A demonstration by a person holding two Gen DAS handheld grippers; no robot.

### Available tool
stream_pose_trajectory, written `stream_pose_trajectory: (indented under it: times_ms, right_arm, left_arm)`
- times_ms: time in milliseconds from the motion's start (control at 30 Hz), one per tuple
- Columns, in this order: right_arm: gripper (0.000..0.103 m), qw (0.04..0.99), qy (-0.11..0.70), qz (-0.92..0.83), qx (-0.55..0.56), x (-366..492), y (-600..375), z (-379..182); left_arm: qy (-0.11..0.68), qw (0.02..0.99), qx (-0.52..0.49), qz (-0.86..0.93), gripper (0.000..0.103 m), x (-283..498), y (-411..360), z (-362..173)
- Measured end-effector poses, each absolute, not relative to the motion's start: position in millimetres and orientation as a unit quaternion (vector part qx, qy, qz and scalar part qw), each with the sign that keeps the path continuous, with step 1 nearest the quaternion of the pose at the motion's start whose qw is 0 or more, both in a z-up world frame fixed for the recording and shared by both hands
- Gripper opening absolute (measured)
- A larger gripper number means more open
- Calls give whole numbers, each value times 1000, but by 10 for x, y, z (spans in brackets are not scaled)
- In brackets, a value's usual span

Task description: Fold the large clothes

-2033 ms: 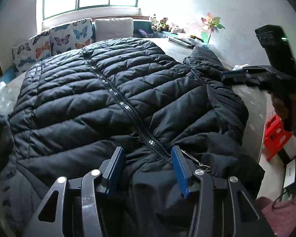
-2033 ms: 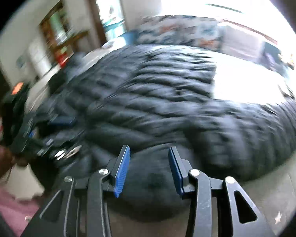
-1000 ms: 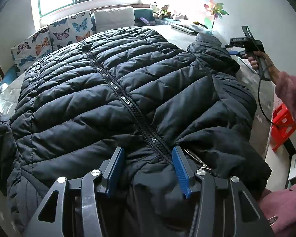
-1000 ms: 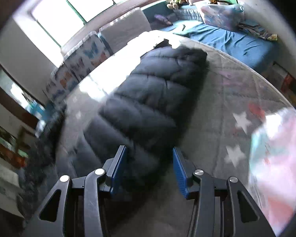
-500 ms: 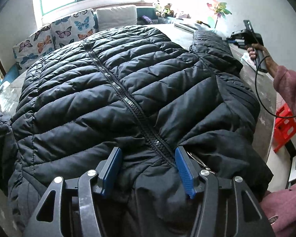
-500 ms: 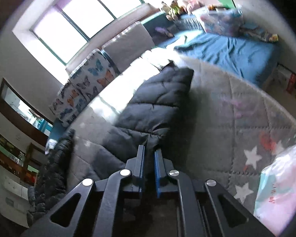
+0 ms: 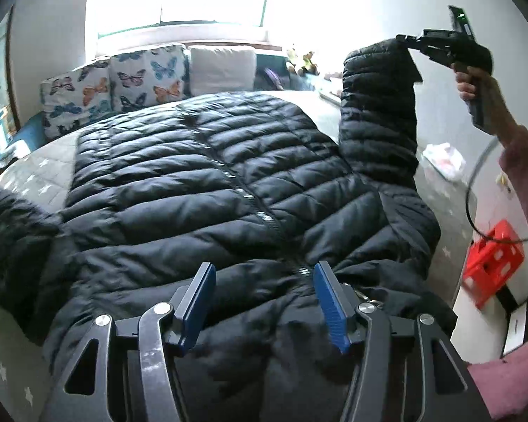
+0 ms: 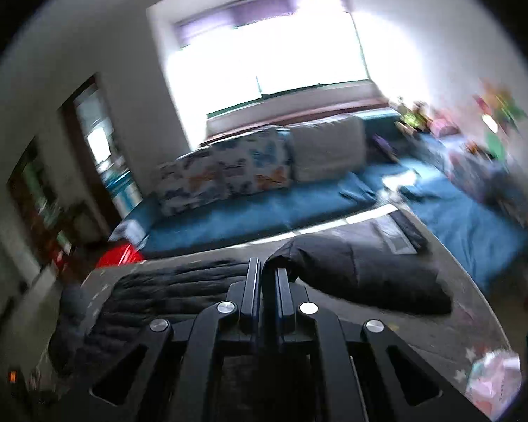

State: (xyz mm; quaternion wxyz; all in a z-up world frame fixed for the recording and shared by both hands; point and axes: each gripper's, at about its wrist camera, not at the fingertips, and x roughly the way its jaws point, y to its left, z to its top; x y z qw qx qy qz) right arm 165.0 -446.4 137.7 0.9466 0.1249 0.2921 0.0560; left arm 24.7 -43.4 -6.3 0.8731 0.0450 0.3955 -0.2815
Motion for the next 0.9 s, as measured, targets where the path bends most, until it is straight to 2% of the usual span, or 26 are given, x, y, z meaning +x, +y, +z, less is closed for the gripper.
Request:
stream_pose_trajectory:
  times_ms: [133, 267, 433, 533, 733, 867, 900]
  right_arm:
    - [9, 947, 292, 120, 59, 1511, -3632, 1596]
    - [9, 933, 310, 181, -10, 1358, -2827, 1535]
    - [9, 895, 356, 260, -71, 1109, -1963, 1120]
    - [9, 862, 402, 292, -100, 977, -1553, 666]
    - [9, 806, 480, 334, -95, 881, -1296, 121]
    - [10, 803, 475, 352, -76, 802, -1451, 364]
    - [14, 808, 466, 355, -69, 774, -1548, 458]
  left_arm:
    - [387, 882, 9, -270, 62, 161, -103, -61]
    - [383, 886, -6, -261, 62, 48, 117, -92]
    - [367, 892, -23, -262, 62, -120, 294, -117]
    - [362, 895, -31, -259, 62, -170, 315, -124]
    - [360, 896, -48, -256, 65, -214, 322, -101]
    - [363, 898, -66, -242, 65, -159, 391, -38]
    - [362, 899, -73, -237, 65, -142, 415, -20]
